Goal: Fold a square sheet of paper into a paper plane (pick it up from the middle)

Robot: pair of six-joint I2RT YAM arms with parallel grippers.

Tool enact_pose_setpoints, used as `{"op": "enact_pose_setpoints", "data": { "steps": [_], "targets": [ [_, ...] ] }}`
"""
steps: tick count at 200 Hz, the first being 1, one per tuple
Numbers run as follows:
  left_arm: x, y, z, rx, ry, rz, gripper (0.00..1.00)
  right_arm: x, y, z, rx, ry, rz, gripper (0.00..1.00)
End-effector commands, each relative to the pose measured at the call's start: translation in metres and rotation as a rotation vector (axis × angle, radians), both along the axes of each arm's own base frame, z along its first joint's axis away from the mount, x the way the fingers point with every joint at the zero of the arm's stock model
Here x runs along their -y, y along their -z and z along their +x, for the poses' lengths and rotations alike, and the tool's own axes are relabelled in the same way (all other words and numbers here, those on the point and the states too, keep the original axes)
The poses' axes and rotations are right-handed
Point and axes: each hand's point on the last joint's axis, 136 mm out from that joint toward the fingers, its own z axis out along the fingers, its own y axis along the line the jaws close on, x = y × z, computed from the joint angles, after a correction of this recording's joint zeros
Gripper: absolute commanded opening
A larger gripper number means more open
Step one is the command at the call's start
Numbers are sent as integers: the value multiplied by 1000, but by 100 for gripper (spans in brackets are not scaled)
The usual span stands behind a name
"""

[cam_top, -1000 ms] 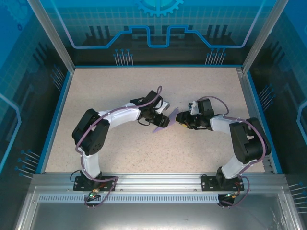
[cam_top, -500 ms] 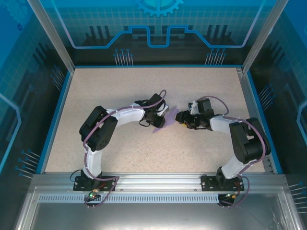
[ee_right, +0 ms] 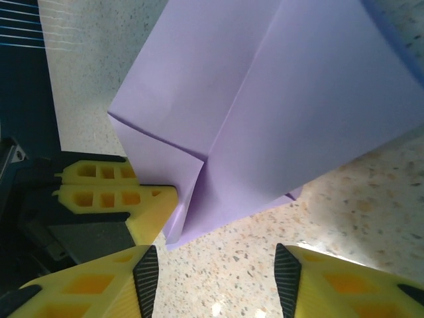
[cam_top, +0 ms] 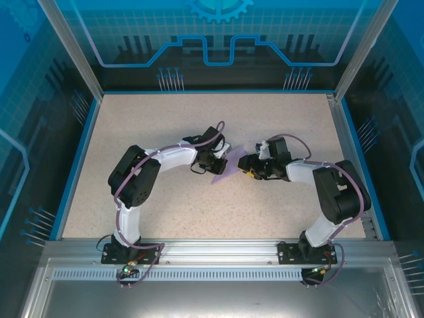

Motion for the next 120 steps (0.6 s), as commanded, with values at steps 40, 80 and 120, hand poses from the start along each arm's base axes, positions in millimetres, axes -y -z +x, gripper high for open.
{"op": "enact_pose_setpoints", "data": {
  "steps": [40, 80, 120],
  "targets": [
    [8, -48, 1, -39, -36, -213, 3, -26, -4, 4, -14, -29, 78, 58],
    [5, -50, 3, -64, -67, -265, 3, -36, -9, 9, -7, -22, 135, 63],
    [6, -46, 3, -74, -70, -274, 3, -40, -15, 9, -10, -6, 178, 65]
  ]
}}
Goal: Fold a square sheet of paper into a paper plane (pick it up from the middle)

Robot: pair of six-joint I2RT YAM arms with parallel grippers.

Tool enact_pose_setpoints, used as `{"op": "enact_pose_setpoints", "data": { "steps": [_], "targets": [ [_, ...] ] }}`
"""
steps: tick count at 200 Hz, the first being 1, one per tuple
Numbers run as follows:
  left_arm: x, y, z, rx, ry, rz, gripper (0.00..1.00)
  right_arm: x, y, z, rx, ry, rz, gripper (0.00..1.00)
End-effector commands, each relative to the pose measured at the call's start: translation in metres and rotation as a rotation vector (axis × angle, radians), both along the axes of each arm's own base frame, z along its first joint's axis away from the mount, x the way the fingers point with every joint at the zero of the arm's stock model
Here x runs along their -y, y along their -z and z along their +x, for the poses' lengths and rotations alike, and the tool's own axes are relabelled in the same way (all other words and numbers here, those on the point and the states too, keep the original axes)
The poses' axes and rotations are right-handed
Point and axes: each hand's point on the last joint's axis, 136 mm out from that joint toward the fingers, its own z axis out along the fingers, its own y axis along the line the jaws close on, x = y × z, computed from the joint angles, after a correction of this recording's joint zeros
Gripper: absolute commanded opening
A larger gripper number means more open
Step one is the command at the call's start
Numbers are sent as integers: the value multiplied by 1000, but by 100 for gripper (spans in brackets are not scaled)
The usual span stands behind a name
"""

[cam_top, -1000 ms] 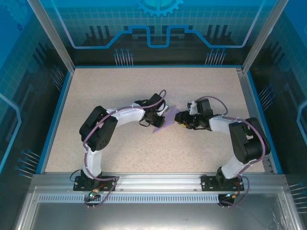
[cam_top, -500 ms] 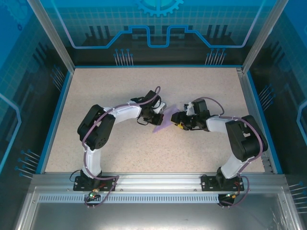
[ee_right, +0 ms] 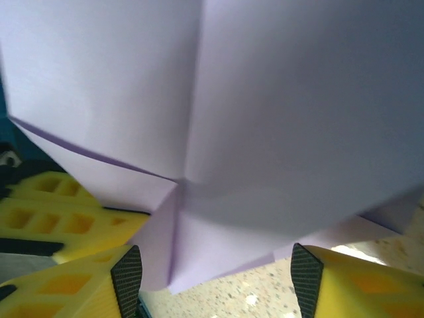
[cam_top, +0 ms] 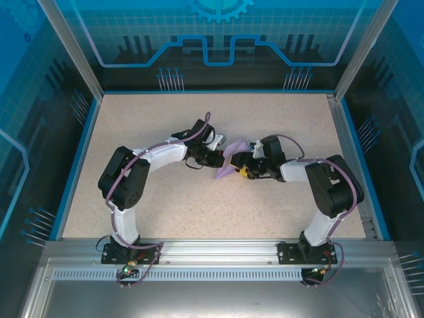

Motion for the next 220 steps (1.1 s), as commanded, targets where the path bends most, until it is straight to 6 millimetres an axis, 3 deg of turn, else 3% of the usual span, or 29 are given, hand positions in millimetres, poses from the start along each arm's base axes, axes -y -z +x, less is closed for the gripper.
{"op": "enact_pose_setpoints", "data": {
  "steps": [1, 50, 119, 220],
  "targets": [
    [2, -8, -2, -9, -3, -51, 3, -12, -9, -1, 5, -10, 64, 65],
    [0, -5, 0, -29, -23, -77, 3, -14, -10, -5, -9, -2, 95, 72],
    [-2, -4, 4, -41, -42, -107, 3, 0, -2, -9, 1, 40, 18, 78],
    [-1, 2, 3, -60, -40, -105, 3, -17, -20, -7, -1, 42, 173, 78]
  ]
}}
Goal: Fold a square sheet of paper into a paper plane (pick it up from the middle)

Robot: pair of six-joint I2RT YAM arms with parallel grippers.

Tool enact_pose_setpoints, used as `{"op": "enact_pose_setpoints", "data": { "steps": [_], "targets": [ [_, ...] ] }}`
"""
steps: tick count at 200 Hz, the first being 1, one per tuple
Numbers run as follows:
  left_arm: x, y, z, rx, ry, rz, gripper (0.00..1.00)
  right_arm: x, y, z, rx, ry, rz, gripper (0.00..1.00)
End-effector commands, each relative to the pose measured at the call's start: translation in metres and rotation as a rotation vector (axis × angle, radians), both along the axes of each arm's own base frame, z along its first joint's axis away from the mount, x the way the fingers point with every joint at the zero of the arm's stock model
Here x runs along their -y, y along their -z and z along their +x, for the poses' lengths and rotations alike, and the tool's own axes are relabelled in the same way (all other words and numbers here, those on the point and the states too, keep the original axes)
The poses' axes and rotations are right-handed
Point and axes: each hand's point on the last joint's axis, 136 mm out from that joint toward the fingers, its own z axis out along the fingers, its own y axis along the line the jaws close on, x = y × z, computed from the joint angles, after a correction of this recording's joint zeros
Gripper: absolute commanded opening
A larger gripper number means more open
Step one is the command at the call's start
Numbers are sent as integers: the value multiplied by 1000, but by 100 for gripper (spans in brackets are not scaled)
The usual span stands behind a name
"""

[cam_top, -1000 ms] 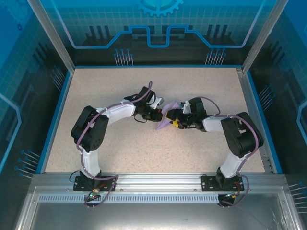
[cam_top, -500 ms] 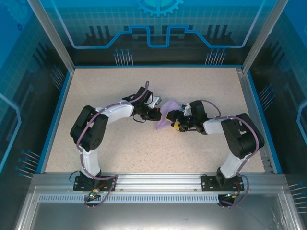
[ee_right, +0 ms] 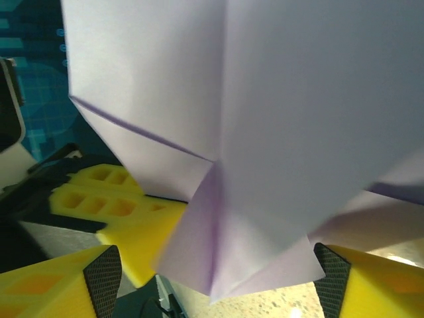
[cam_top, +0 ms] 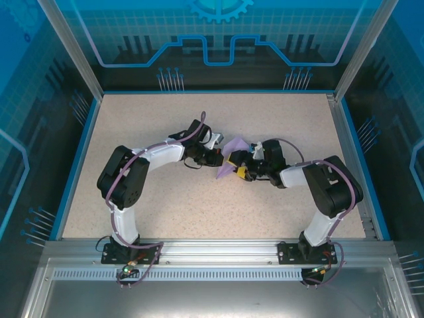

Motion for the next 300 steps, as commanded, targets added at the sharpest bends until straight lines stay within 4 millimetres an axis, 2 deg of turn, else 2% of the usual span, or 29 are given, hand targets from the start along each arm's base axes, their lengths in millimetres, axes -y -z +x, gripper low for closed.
{"op": "enact_pose_setpoints", "data": {
  "steps": [1, 56, 87, 126, 196, 250, 300],
  "targets": [
    [1, 2, -3, -33, -2, -26, 3, -8, -8, -5, 12, -24, 40, 78],
    [2, 0, -4, -33, 0, -43, 3, -18, -8, -3, 2, -34, 66, 74],
    [2, -2, -4, -32, -5, -53, 3, -20, -9, -2, 1, -35, 66, 65],
    [5, -5, -4, -34, -6, -75, 4, -19, 0, -4, -14, -41, 32, 51],
    [9, -4, -6, -55, -11, -109, 5, -15, 18, -7, -30, -60, -67, 35],
    [10, -4, -6, -61, -13, -114, 9, -11, 20, -8, -14, -69, -135, 24],
    [9, -9, -8, -54, -14, -118, 18, -3, 21, -9, 13, -79, -227, 14]
  ]
}}
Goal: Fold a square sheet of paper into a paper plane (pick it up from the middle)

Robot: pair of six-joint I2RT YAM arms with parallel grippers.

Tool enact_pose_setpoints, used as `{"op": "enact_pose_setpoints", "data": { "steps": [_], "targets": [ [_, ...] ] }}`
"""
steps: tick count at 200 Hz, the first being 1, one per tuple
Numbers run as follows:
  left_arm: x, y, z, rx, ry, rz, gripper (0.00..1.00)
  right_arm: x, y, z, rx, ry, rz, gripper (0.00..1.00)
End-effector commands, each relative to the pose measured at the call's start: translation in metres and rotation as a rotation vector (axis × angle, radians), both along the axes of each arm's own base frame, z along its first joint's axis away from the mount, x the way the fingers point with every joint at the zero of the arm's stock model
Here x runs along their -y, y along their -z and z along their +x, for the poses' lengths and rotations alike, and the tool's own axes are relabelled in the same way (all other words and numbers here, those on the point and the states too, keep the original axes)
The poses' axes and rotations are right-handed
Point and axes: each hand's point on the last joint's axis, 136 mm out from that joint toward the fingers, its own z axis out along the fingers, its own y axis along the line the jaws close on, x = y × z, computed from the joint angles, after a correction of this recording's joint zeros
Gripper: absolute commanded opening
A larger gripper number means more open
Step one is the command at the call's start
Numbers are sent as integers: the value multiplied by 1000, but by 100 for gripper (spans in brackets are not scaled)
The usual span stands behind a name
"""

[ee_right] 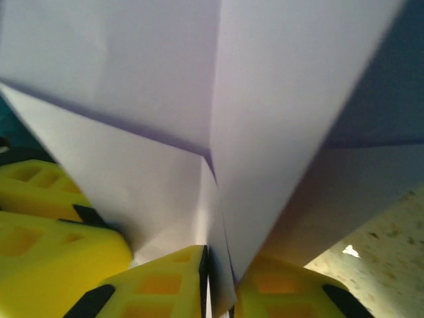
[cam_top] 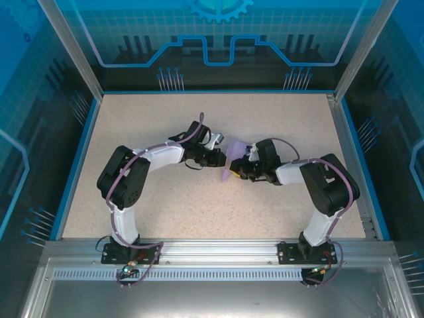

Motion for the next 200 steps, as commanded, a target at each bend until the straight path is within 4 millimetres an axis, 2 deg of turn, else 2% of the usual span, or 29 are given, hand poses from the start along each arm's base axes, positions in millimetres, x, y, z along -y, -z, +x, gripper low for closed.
{"op": "enact_pose_setpoints", "data": {
  "steps": [1, 29, 52, 58, 62, 101, 119, 156, 200],
  "targets": [
    [-1, -7, -5, -14, 2, -30, 19, 0, -6, -2, 39, -29, -67, 14],
    [-4, -12, -5, -4, 5, -17, 26, 8, -7, -7, 57, -70, -180, 9],
    [-11, -14, -8, 8, 3, 16, 33, 20, -9, -15, 92, -147, -370, 8],
    [-13, -14, -9, 6, -1, 21, 34, 26, -4, -21, 85, -175, -423, 7],
    [-15, -14, -9, 5, -4, 23, 35, 25, -10, -17, 101, -186, -448, 7],
    [-35, -15, -15, 15, -39, 102, 41, 43, -5, -29, 124, -329, -756, 4],
    [-45, -15, -20, 16, -60, 118, 44, 43, -4, -32, 141, -386, -852, 4],
    [-67, -4, -28, -16, -118, 139, 47, 36, 11, -35, 129, -491, -974, 7],
    [-76, -1, -30, -32, -138, 142, 50, 29, 23, -34, 132, -558, -1065, 11]
  ]
}}
